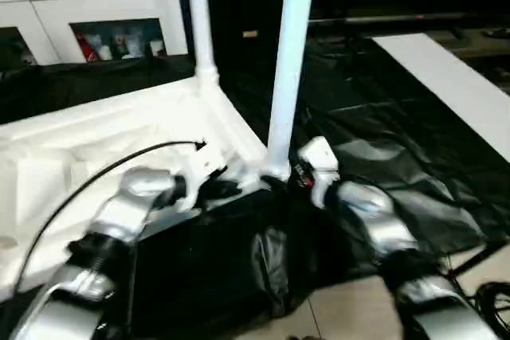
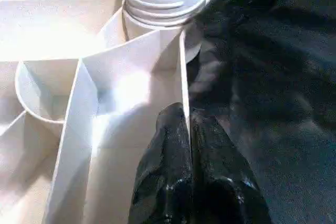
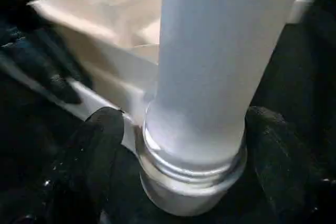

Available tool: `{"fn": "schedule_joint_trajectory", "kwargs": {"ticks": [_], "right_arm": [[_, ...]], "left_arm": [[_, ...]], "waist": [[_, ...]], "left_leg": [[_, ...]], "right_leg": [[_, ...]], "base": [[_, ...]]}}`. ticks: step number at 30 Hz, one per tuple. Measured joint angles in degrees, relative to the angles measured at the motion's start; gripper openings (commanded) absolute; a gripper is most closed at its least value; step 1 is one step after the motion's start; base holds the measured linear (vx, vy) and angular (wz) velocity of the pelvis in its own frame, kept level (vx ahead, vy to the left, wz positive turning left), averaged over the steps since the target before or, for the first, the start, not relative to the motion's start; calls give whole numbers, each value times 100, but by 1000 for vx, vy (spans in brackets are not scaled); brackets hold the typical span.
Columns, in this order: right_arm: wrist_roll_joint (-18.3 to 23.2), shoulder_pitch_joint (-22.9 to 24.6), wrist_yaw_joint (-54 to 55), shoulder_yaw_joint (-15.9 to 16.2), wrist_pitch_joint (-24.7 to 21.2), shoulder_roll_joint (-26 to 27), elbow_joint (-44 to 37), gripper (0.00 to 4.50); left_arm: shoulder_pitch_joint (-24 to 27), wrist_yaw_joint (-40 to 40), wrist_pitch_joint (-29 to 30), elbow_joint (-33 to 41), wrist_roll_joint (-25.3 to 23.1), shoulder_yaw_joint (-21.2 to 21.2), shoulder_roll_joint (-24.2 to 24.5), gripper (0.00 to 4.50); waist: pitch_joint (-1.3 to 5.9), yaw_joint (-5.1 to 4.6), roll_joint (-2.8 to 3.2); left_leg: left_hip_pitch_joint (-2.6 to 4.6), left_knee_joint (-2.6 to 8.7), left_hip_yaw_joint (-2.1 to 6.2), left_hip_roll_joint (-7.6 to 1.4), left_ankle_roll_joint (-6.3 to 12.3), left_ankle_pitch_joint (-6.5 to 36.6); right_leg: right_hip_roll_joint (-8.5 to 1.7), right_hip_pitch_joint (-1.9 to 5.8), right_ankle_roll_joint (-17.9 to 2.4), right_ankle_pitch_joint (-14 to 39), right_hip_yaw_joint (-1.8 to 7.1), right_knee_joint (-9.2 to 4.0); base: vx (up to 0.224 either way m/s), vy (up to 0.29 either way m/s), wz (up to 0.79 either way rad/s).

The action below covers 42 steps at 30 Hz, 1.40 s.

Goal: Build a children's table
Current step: Rotate leg to tighten

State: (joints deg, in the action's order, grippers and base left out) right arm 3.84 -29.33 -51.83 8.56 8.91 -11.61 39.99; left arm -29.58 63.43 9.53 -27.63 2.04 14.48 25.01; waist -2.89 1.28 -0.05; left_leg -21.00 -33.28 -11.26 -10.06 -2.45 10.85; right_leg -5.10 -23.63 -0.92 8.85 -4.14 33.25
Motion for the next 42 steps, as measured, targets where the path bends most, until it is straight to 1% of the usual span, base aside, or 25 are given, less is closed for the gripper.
{"fn": "schedule_joint_trajectory", "kwargs": {"ticks": [1,4,7,13,17,19,21,22,24,25,26,29,32,38,42], "right_arm": [[37,29,-234,24,-61,-117,-107,376],[68,26,-614,81,-149,-258,-178,376],[77,26,-855,124,-171,-312,-179,376],[26,26,-1033,307,-212,-322,-179,376],[33,25,-1099,298,-245,-324,-179,376],[64,20,-1121,292,-278,-320,-178,349],[85,12,-1121,264,-323,-319,-175,342],[86,9,-1121,256,-334,-320,-174,325],[93,6,-1121,250,-335,-319,-162,325],[99,5,-1121,249,-335,-319,-156,310],[99,4,-1121,249,-335,-319,-154,310],[101,2,-1122,235,-347,-318,-143,281],[105,0,-1129,223,-373,-318,-143,271],[102,-32,-1075,200,-364,-255,-48,269],[-3,-178,-305,71,-255,13,325,268]], "left_arm": [[13,90,0,54,29,2,37,0],[66,267,24,147,62,19,120,0],[150,401,72,250,105,31,189,0],[207,630,133,345,164,109,226,0],[208,649,152,372,164,123,226,0],[209,657,161,387,164,125,225,0],[209,662,167,392,164,126,225,0],[210,667,169,394,164,128,223,0],[210,669,169,394,164,128,221,0],[211,669,169,394,164,129,221,0],[211,669,169,394,164,130,221,0],[212,670,169,394,164,132,222,0],[212,666,169,394,163,133,219,0],[212,611,167,387,148,132,197,0],[131,152,149,224,16,96,32,0]], "waist": [[0,54,1],[0,89,1],[0,100,1],[0,122,1],[0,136,0],[0,143,0],[0,152,0],[0,161,0],[0,169,0],[0,173,0],[0,175,0],[0,177,0],[0,179,0],[0,186,0],[0,148,-2]], "left_leg": [[-3,2,-6,-2,15,-6],[-3,-1,-11,-4,15,-4],[1,-17,-11,-4,-9,10],[2,-31,-13,-4,-13,10],[0,-34,-13,-3,-12,9],[-1,-33,-13,-3,-12,9],[-1,-33,-13,-3,-11,9],[-2,-33,-13,-4,-11,9],[-1,-33,-13,-4,-11,9],[-1,-34,-13,-4,-11,9],[-1,-34,-13,-4,-11,9],[0,-35,-13,-4,-11,9],[0,-36,-13,-4,-11,8],[1,-40,-13,-4,-10,8],[17,-56,-13,-2,-13,9]], "right_leg": [[1,-7,-6,4,0,1],[2,-7,-9,6,1,2],[1,-4,-10,5,5,15],[0,6,-12,4,16,26],[0,9,-12,4,17,26],[0,9,-11,4,16,26],[0,8,-11,5,16,26],[1,8,-11,5,15,26],[0,8,-11,5,16,26],[0,8,-11,5,15,26],[0,8,-11,5,16,27],[1,8,-11,5,16,29],[0,8,-11,5,16,30],[0,9,-11,5,17,33],[-5,17,-6,7,21,61]], "base": [[0,0,0],[0,0,0],[0,0,0],[0,0,0],[0,0,0],[0,0,0],[0,0,0],[0,0,0],[0,0,0],[0,0,0],[0,0,0],[0,0,0],[0,0,0],[0,0,0],[0,0,0]]}}
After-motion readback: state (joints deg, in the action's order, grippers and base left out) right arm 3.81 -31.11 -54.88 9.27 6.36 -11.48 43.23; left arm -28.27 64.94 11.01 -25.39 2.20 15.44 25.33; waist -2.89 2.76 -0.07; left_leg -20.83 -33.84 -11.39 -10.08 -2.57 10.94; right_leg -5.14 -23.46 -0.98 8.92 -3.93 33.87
